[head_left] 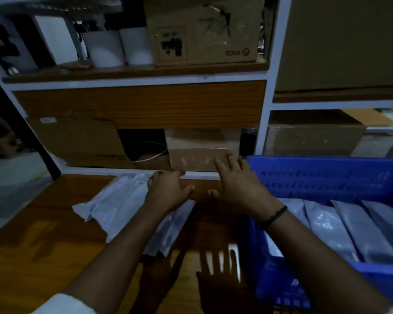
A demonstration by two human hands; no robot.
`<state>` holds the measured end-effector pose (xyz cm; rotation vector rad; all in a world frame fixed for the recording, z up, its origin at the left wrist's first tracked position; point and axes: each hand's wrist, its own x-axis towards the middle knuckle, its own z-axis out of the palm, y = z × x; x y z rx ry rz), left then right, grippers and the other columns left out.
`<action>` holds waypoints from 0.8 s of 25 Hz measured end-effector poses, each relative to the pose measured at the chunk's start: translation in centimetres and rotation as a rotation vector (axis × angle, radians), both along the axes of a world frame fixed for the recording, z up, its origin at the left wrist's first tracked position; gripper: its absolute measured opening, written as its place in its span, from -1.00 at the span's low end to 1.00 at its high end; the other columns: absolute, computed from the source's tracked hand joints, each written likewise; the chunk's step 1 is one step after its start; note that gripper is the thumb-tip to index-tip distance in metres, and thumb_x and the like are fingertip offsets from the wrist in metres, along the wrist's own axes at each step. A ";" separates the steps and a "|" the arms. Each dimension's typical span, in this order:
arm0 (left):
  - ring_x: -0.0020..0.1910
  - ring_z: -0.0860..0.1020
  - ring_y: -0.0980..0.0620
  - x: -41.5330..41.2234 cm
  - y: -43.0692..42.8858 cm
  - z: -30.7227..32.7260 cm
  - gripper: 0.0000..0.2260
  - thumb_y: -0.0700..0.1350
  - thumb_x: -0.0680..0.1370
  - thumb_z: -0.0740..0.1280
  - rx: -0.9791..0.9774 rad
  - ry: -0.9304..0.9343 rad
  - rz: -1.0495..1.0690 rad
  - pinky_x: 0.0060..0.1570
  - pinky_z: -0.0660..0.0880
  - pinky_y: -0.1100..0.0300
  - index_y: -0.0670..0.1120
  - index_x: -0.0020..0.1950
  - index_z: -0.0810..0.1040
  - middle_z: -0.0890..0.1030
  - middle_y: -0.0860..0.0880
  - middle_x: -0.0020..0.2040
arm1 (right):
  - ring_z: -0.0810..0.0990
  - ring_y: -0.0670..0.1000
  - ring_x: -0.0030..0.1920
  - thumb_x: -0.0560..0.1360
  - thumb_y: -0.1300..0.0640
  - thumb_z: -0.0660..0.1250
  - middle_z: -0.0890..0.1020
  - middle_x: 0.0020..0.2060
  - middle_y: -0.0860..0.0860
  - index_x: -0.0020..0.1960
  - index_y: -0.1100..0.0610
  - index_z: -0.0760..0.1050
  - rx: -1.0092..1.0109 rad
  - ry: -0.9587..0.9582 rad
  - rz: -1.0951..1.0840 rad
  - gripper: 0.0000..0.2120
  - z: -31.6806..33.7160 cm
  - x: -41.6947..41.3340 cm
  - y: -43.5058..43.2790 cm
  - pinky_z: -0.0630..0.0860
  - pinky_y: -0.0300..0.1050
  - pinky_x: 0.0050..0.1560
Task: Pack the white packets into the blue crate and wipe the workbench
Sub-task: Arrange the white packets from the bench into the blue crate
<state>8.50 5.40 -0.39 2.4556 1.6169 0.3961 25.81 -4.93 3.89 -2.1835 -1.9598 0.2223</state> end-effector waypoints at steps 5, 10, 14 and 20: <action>0.36 0.47 -0.20 -8.0 3.7 -5.3 -0.28 0.37 0.45 0.28 -0.151 0.184 -0.044 0.31 0.46 -0.11 0.01 0.51 0.43 0.48 -0.10 0.46 | -0.01 0.31 0.55 0.54 -0.22 0.30 -0.02 0.60 0.14 0.62 -0.02 -0.08 -0.039 -0.049 0.015 -0.16 -2.9 -7.5 2.9 0.14 0.27 0.47; 0.49 0.32 -0.13 -8.7 3.1 -9.5 -0.30 0.34 0.55 0.14 -0.307 0.419 0.133 0.47 0.28 -0.18 -0.05 0.57 0.30 0.35 -0.07 0.53 | 0.06 0.35 0.54 0.56 -0.19 0.29 0.01 0.60 0.21 0.63 0.04 -0.06 -0.204 0.026 0.057 -0.17 -9.0 -12.0 6.3 0.21 0.28 0.47; 0.64 0.01 -0.09 -12.8 1.3 -11.3 -0.38 0.19 0.67 0.14 -0.179 0.058 -0.161 0.57 -0.02 -0.08 0.06 0.67 0.04 0.11 -0.05 0.66 | 0.01 0.26 0.58 0.63 -0.12 0.17 0.01 0.61 0.14 0.63 0.01 -0.01 -0.192 0.104 0.115 -0.33 -13.3 -14.3 7.3 0.18 0.25 0.50; 0.61 -0.04 -0.24 -14.4 2.4 -10.8 -0.26 0.16 0.63 0.25 -0.148 0.065 -0.074 0.54 0.05 -0.18 0.12 0.68 -0.12 -0.26 -0.07 0.67 | -0.03 0.19 0.60 0.59 -0.11 0.08 -0.06 0.63 0.06 0.63 -0.08 -0.12 -0.194 0.052 0.134 -0.32 -15.9 -12.9 6.1 0.18 0.20 0.52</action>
